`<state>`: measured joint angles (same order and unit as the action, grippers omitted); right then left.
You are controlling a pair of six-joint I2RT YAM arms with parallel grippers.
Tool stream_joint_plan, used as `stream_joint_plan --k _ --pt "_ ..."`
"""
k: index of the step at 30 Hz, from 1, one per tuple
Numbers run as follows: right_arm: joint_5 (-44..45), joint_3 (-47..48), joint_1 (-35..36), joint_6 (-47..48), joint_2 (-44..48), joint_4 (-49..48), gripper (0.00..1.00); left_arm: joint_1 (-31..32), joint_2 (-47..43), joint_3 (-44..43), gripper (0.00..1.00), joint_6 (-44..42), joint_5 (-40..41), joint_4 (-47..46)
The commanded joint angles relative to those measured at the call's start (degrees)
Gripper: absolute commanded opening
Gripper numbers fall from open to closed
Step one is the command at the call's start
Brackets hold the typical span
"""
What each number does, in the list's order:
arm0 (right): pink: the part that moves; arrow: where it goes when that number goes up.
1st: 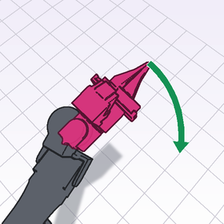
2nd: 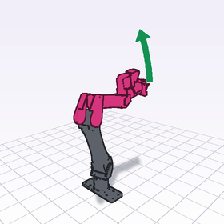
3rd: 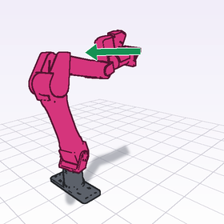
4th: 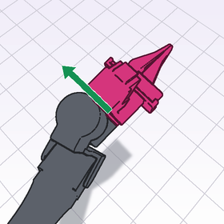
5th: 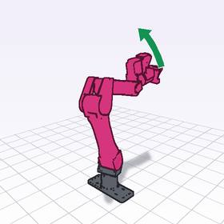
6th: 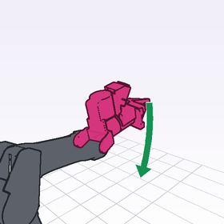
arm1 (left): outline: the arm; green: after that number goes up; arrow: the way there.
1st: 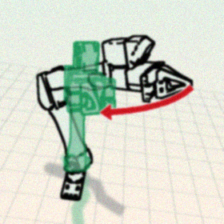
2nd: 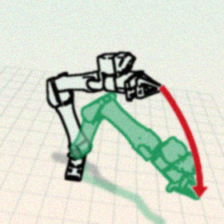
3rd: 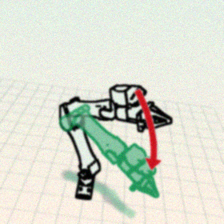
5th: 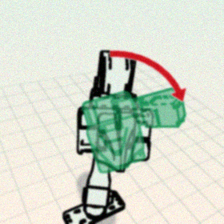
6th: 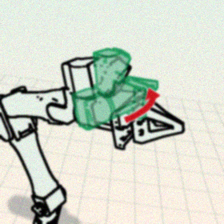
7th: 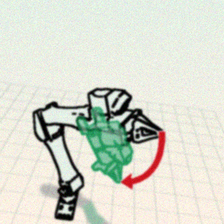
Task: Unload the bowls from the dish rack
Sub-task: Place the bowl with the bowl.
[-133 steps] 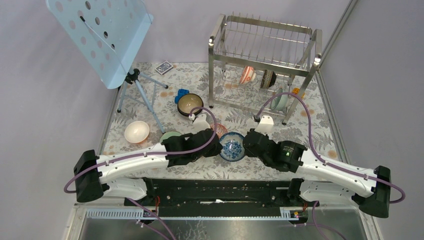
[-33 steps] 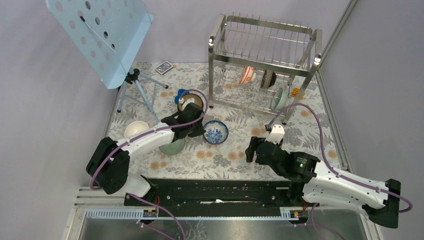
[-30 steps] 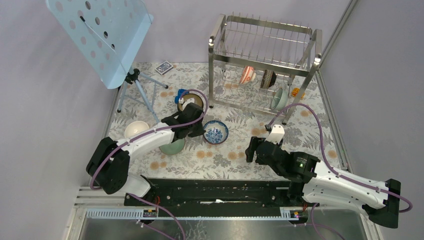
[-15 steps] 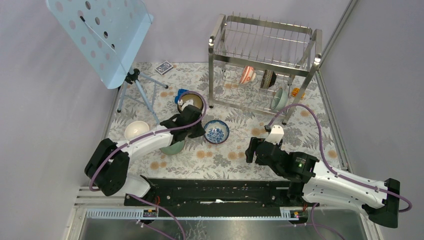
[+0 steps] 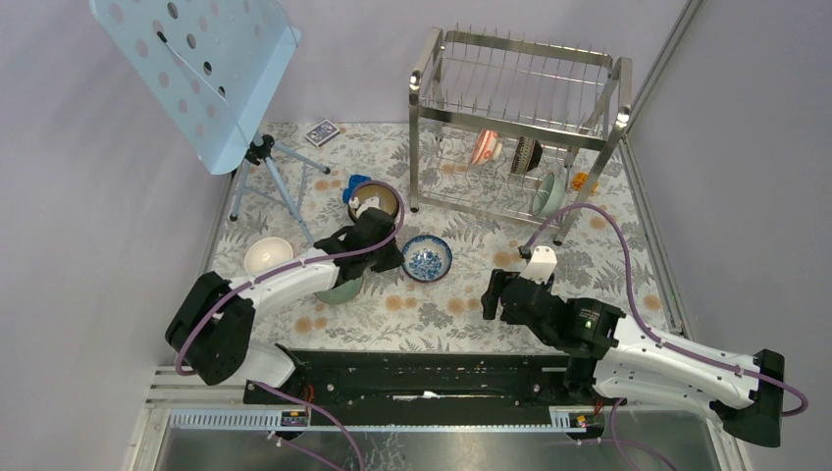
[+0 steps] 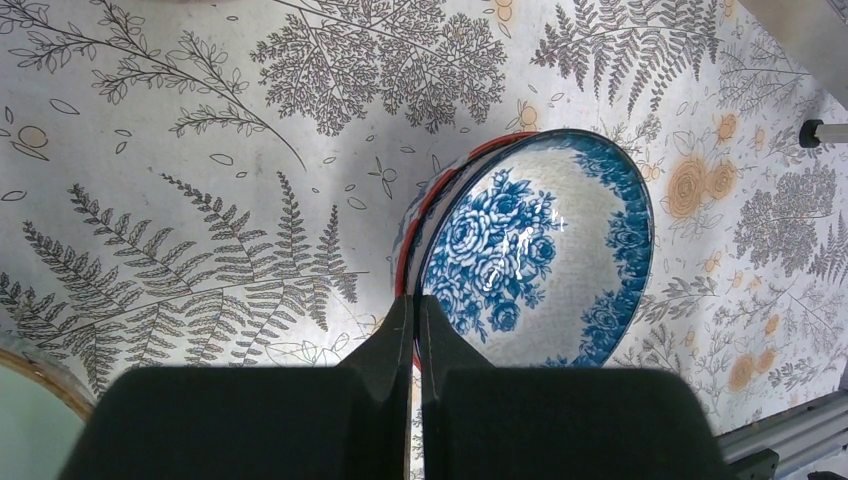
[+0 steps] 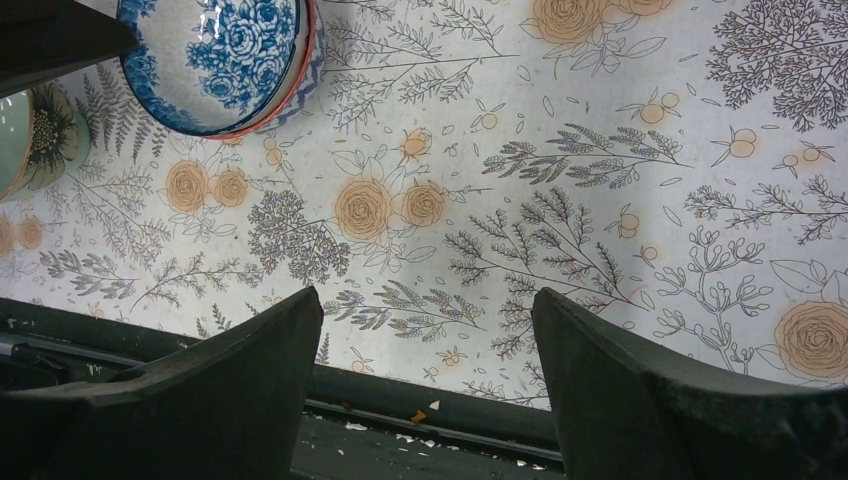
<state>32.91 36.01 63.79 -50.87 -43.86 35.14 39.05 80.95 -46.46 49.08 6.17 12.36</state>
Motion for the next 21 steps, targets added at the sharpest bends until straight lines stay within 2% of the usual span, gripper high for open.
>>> stream_joint_plan --k 1,4,7,10,16,21 --pt "0.6 0.5 -0.1 -0.8 -0.2 -1.1 0.84 -0.1 -2.6 -0.7 0.02 -0.2 -0.6 -0.2" --pt "0.9 1.0 -0.1 -0.7 -0.1 -0.7 0.84 -0.1 -3.9 -1.2 0.24 -0.8 -0.7 0.4" --pt "1.3 2.0 -0.1 -0.3 0.0 0.0 0.85 -0.1 -5.5 -1.5 0.51 -1.7 -1.1 0.7" --pt "2.3 3.0 -0.1 0.2 0.2 1.2 0.85 -0.1 -7.2 -1.8 0.66 -2.8 -1.5 1.3" --pt "4.2 3.6 -0.1 1.2 0.1 0.4 0.85 -0.1 -12.2 -0.4 0.69 -5.5 -3.2 0.9" --pt "-0.2 1.0 -0.8 2.6 -0.7 -9.4 0.87 -0.1 -20.2 2.8 0.70 -9.2 -4.2 0.8"
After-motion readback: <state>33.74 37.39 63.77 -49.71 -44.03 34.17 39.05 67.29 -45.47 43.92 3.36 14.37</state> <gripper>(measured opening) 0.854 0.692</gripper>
